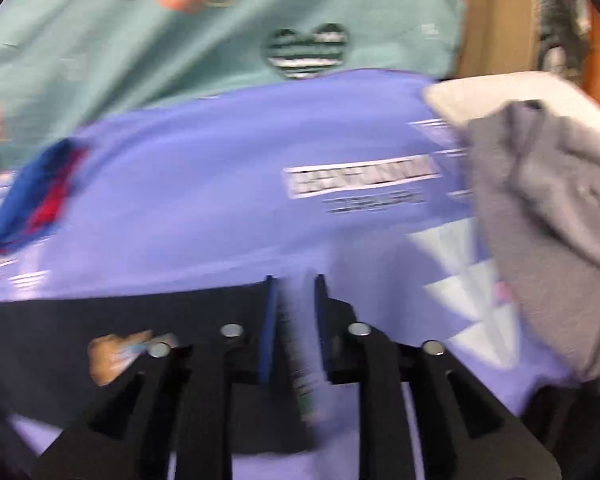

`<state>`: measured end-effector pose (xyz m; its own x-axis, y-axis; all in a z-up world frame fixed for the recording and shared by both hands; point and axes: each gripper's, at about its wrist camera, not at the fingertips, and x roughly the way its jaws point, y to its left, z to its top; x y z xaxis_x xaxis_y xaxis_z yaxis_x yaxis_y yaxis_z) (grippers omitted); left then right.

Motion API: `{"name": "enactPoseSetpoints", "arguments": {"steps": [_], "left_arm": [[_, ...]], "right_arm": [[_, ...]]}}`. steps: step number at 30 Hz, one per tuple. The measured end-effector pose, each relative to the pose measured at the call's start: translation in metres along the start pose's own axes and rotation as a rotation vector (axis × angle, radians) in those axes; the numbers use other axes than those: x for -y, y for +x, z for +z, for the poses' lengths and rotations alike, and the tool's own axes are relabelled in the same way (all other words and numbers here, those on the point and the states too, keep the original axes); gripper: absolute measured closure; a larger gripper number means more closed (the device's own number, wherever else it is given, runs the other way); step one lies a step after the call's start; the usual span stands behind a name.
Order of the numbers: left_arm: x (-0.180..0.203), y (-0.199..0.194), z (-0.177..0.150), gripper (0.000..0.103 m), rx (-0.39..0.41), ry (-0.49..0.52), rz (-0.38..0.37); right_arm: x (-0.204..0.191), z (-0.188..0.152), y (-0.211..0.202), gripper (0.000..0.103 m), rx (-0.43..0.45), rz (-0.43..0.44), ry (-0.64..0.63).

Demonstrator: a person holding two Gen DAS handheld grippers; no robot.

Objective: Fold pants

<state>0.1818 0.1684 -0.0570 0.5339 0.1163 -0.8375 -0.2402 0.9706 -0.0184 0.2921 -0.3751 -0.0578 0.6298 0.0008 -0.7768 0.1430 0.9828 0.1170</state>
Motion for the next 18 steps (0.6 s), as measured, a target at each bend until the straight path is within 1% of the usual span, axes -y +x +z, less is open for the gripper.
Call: {"name": "enactPoseSetpoints", "arguments": {"steps": [1,2,3,4,5,6,7,8,9,10,11,12,13,14,15,17,18], "left_arm": [[-0.004,0.0,0.002,0.008,0.004,-0.014,0.005],[-0.01,-0.001,0.006,0.008,0.013,-0.036,0.001],[-0.014,0.0,0.009,0.008,0.02,-0.049,-0.011],[-0.018,0.003,0.013,0.007,0.021,-0.057,-0.025],[-0.023,0.009,0.017,0.007,0.009,-0.065,-0.02],[-0.029,0.017,0.02,0.007,-0.012,-0.078,0.019],[-0.033,0.021,0.022,0.007,-0.03,-0.093,0.052],[-0.042,0.028,0.024,0.007,-0.058,-0.127,0.069],[-0.047,0.029,0.025,0.007,-0.07,-0.151,0.05],[-0.05,0.03,0.026,0.007,-0.074,-0.168,0.029],[-0.053,0.028,0.03,0.007,-0.07,-0.182,0.007],[-0.053,0.026,0.035,0.007,-0.061,-0.178,0.0],[-0.052,0.024,0.04,0.007,-0.047,-0.165,0.0],[-0.047,0.022,0.049,0.007,-0.022,-0.141,0.005],[-0.042,0.021,0.057,0.007,-0.003,-0.112,0.004],[-0.029,0.028,0.073,0.007,-0.001,-0.047,-0.002],[-0.022,0.034,0.078,0.007,-0.011,-0.015,-0.025]], "right_arm": [[-0.01,-0.006,0.004,0.07,-0.045,0.069,-0.029],[-0.021,-0.013,0.012,0.07,-0.115,0.136,-0.066],[-0.024,-0.018,0.02,0.07,-0.167,0.156,-0.089],[-0.024,-0.025,0.033,0.069,-0.223,0.131,-0.114],[-0.017,-0.026,0.041,0.073,-0.238,0.095,-0.115],[-0.008,-0.025,0.043,0.073,-0.216,0.108,-0.086],[0.008,-0.02,0.042,0.071,-0.201,0.022,-0.015],[0.018,-0.018,0.039,0.08,-0.184,-0.055,0.045],[0.027,-0.013,0.032,0.069,-0.149,-0.087,0.135],[0.029,-0.012,0.027,0.054,-0.119,-0.132,0.174],[0.023,-0.011,0.018,0.054,-0.075,-0.148,0.189],[0.012,-0.01,0.012,0.05,-0.054,-0.106,0.16],[-0.009,-0.008,0.011,0.039,-0.06,-0.014,0.09],[-0.026,-0.007,0.013,0.035,-0.073,0.047,0.036],[-0.044,-0.006,0.014,0.029,-0.087,0.088,-0.011],[-0.084,-0.01,0.017,0.028,-0.102,0.126,-0.094],[-0.098,-0.009,0.02,0.027,-0.103,0.148,-0.123]]}}
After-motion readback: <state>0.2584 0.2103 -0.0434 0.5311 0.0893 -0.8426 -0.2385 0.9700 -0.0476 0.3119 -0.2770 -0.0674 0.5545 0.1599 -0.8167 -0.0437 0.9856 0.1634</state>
